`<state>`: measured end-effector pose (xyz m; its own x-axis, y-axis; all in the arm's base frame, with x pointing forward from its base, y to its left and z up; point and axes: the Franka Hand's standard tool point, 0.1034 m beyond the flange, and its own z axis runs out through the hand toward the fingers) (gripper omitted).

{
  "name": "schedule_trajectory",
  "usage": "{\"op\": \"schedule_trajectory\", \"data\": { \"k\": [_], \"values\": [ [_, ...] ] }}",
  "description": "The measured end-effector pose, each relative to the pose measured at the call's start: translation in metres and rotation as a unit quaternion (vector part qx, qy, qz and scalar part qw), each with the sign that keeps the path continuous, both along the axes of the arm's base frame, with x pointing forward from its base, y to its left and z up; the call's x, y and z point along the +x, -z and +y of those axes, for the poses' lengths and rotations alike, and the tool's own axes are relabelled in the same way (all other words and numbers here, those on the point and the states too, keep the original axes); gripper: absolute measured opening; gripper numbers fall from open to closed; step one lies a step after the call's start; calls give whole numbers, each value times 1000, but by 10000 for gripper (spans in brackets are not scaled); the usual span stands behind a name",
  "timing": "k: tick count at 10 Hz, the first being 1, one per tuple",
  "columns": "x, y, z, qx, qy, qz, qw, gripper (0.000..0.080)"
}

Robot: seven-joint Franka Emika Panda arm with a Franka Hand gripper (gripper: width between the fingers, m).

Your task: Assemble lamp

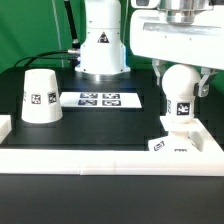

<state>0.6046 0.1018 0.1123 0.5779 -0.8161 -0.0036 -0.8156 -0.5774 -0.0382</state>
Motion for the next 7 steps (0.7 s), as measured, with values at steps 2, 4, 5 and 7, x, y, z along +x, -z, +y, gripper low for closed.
{"op": "schedule_trajectory", "data": {
  "k": [2, 4, 5, 7],
  "values": [
    [-1, 0, 3, 3, 60, 2, 998, 579],
    [-1, 0, 7, 13, 124, 6, 992, 579],
    [-2, 0, 9, 16, 143, 8, 990, 579],
    [-2, 0, 10, 18, 115, 8, 993, 579]
  ]
}}
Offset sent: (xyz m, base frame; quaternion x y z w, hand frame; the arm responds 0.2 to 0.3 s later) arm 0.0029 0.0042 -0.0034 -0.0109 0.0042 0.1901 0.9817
